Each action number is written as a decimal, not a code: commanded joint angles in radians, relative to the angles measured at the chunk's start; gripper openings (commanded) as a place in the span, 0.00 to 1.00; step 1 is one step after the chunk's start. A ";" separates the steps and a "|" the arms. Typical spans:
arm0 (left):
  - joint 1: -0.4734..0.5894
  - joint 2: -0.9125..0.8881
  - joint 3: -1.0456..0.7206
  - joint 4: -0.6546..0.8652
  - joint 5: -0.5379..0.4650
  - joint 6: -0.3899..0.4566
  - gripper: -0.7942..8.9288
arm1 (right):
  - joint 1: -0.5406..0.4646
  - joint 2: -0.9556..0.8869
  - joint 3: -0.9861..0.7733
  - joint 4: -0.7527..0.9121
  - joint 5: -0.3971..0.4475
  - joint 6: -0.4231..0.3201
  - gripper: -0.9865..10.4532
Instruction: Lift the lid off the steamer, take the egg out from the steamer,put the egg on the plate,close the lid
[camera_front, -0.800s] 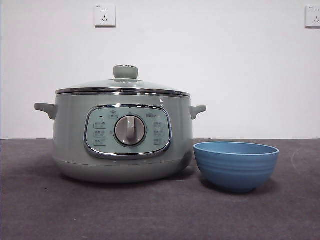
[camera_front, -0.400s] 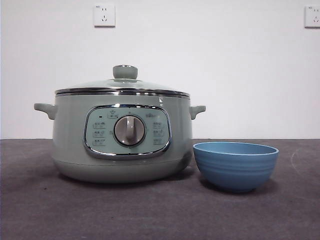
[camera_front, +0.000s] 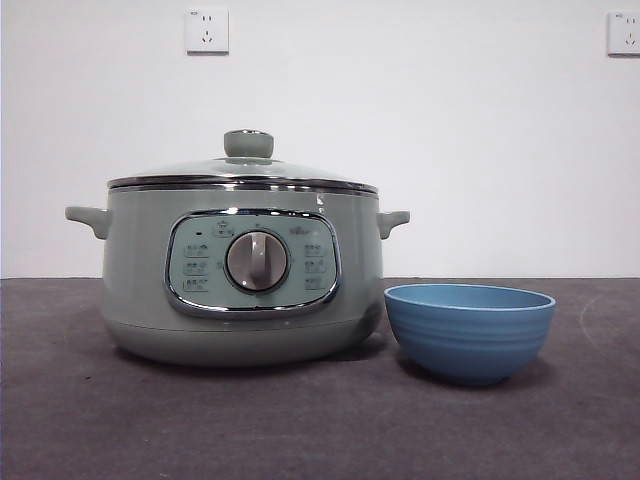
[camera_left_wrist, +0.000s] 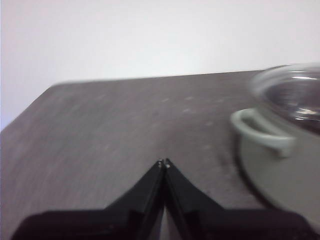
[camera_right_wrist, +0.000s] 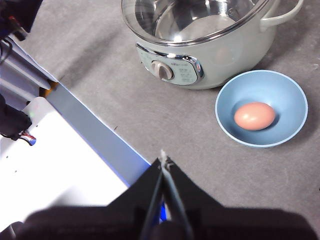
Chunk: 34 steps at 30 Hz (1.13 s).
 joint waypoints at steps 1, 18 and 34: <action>0.006 -0.046 -0.050 0.004 -0.017 -0.095 0.08 | 0.001 -0.002 -0.006 0.002 0.003 0.003 0.09; 0.006 -0.103 -0.126 -0.072 0.019 -0.145 0.08 | 0.001 -0.002 -0.006 0.001 0.003 0.003 0.09; 0.006 -0.103 -0.126 -0.072 0.009 -0.145 0.08 | 0.001 -0.002 -0.006 0.001 0.003 0.003 0.09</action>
